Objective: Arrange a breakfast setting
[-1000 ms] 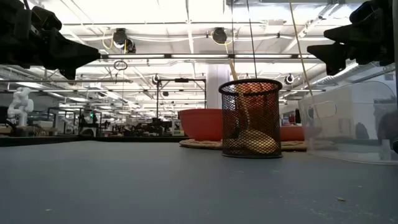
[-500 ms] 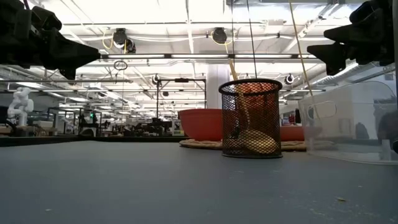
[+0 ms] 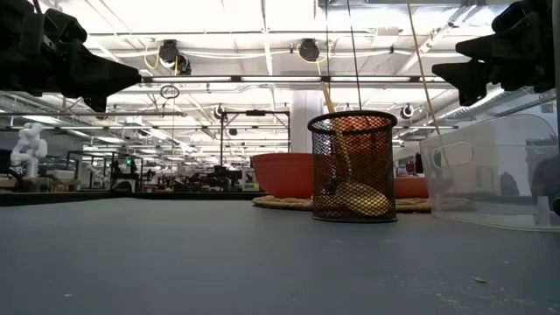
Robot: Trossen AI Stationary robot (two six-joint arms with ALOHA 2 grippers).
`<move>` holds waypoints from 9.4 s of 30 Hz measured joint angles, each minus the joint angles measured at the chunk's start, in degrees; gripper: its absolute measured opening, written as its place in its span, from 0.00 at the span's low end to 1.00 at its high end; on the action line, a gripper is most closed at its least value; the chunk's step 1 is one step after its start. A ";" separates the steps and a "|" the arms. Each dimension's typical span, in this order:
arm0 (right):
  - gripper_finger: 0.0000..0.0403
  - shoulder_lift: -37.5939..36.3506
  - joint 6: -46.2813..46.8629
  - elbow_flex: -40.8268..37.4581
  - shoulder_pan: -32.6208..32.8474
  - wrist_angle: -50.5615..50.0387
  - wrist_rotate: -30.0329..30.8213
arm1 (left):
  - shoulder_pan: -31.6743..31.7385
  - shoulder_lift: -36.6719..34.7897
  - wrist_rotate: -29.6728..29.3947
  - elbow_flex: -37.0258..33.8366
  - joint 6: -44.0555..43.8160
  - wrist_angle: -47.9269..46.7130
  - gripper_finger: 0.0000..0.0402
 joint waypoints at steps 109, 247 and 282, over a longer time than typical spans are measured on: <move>0.61 0.00 -1.49 0.00 0.01 0.01 0.00 | -3.98 54.87 27.28 91.49 -78.69 -93.56 0.82; 0.70 0.02 1.70 -0.02 0.01 10.44 0.78 | -7.91 62.30 -1.99 90.97 -52.82 -82.62 0.01; 0.98 0.02 -7.09 -0.02 0.00 13.79 14.95 | 6.30 66.08 -1.92 91.03 -49.57 -50.99 0.01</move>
